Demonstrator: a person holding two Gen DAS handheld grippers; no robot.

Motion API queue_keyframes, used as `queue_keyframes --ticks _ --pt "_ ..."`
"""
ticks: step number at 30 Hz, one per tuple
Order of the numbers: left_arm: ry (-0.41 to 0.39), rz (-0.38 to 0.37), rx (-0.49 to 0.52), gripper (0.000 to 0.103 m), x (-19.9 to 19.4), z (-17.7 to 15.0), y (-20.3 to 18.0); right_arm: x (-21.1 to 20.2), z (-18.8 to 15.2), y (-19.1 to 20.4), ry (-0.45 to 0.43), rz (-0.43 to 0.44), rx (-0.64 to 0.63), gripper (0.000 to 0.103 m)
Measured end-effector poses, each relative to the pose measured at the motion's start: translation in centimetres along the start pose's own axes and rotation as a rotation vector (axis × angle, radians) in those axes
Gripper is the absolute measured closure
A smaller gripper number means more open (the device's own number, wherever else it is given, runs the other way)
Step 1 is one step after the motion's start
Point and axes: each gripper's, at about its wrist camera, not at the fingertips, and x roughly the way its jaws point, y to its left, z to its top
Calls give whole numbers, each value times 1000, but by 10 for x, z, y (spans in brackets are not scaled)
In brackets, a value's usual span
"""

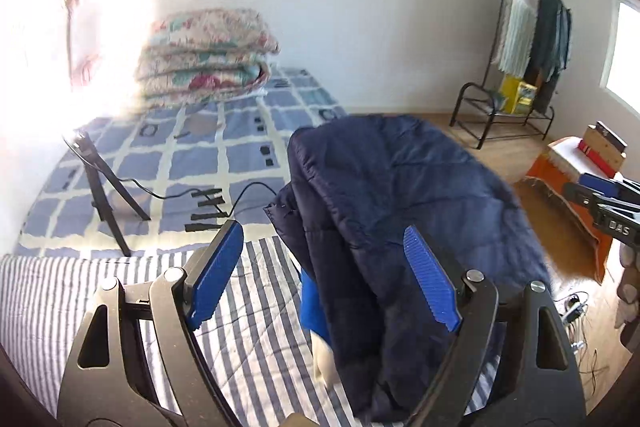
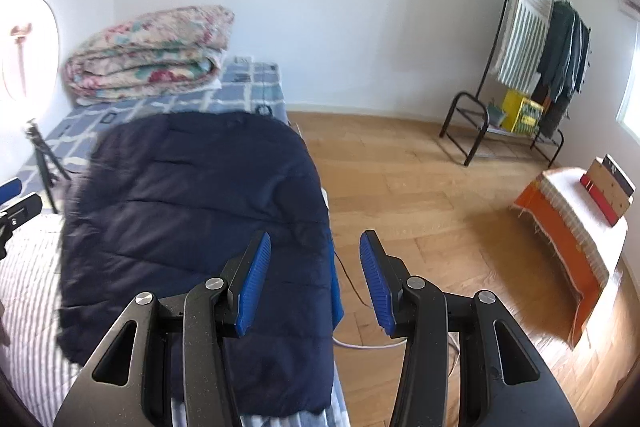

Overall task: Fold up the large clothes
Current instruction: 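Lower the folded jacket onto the mattress and open both tools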

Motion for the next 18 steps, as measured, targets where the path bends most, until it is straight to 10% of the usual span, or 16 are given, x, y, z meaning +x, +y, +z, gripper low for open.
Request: queue_keyframes --ticks 18 --pt "-170 -75 109 18 -289 -31 -34 -220 -20 33 -147 56 4 50"
